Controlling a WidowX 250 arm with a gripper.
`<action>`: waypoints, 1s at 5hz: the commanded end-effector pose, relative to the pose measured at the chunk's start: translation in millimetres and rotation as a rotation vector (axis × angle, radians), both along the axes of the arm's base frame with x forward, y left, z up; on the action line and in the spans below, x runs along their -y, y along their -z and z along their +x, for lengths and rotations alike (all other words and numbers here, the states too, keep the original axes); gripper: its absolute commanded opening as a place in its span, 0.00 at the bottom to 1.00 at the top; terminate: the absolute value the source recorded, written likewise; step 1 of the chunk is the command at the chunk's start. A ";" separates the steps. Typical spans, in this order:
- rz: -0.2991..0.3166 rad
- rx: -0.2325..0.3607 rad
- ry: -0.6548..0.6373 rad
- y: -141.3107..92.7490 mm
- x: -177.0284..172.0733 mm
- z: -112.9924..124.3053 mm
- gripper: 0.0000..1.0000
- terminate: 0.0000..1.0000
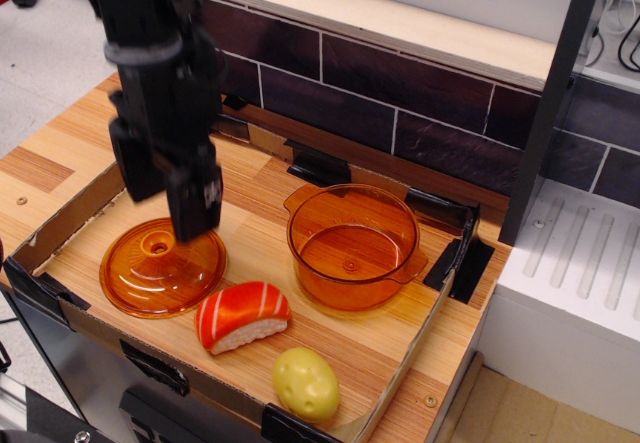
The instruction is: Put sushi in pot
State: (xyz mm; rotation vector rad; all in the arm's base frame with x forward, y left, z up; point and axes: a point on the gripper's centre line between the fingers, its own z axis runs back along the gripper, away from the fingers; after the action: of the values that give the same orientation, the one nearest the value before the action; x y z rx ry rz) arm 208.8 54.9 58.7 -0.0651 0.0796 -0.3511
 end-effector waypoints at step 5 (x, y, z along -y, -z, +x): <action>0.061 0.058 0.164 28.6 41.8 -15.3 1.00 0.00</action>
State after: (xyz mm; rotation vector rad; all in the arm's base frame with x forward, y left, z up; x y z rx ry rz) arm 192.4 7.8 24.3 0.0058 0.0579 -0.5098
